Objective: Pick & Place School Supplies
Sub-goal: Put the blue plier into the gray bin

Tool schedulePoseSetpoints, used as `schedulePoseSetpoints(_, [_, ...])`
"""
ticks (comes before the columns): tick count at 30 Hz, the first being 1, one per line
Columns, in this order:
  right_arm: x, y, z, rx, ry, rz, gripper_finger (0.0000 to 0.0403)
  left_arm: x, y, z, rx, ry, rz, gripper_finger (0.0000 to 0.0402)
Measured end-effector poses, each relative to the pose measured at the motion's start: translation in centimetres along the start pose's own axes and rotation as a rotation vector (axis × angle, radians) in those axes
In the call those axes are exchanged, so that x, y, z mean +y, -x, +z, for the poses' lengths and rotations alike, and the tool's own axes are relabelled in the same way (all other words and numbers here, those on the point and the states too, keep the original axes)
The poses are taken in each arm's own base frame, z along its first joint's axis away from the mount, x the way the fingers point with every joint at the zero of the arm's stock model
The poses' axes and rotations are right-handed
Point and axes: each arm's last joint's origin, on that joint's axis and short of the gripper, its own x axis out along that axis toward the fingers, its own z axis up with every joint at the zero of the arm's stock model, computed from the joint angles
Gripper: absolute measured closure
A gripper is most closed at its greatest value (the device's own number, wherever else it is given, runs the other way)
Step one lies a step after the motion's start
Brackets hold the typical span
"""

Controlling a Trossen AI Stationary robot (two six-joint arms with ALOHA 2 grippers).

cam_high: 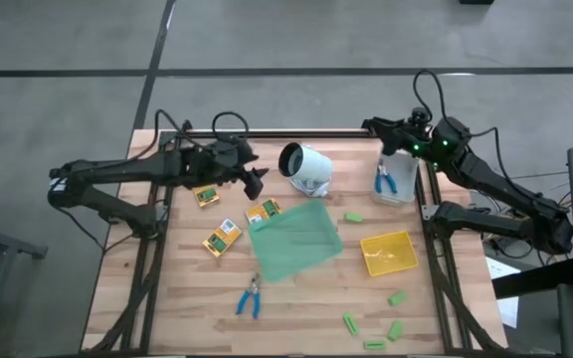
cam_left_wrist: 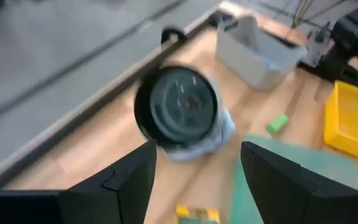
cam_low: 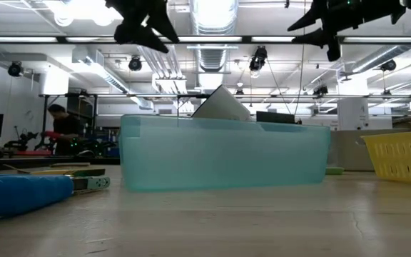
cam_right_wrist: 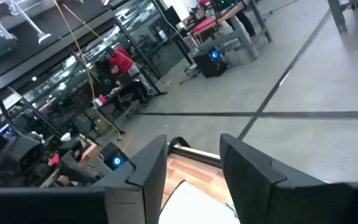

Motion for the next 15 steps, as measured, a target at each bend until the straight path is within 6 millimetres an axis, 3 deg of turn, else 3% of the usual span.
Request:
schedulePoseSetpoints(8, [-0.7, -1.5, -0.9, 0.059, 0.009, -0.044, 0.0261, -1.6, 0.9, -1.7, 0.164, 0.093, -0.143, 0.0161])
schedulePoseSetpoints(15, [-1.6, -3.3, -2.1, 0.133, 0.061, -0.091, 0.0268, -3.4, 2.2, -3.6, 0.289, 0.22, -0.153, 0.0161])
